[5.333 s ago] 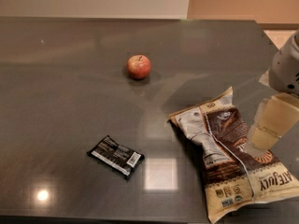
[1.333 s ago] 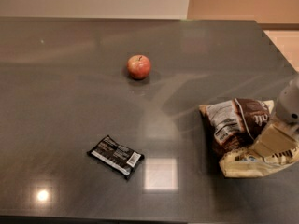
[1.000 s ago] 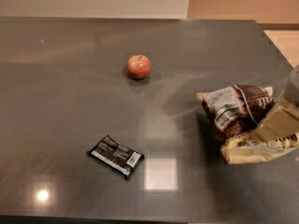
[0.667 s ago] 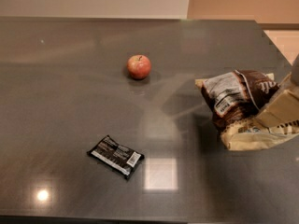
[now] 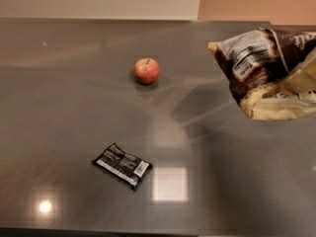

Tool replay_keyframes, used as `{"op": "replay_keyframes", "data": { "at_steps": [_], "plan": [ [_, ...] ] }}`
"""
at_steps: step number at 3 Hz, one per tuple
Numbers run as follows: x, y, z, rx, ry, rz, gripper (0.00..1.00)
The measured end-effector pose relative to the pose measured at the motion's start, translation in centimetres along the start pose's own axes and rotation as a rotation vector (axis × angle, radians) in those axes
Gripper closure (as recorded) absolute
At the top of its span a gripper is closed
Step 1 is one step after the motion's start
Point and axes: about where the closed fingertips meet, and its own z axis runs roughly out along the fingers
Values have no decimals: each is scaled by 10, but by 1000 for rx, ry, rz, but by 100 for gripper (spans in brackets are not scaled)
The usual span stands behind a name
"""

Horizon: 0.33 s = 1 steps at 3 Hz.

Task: Pick brown chip bag

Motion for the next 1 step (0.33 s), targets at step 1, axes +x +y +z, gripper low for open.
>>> {"op": "replay_keyframes", "data": {
  "at_steps": [1],
  "plan": [
    [-9, -4, -6, 32, -32, -5, 100]
  ]
}}
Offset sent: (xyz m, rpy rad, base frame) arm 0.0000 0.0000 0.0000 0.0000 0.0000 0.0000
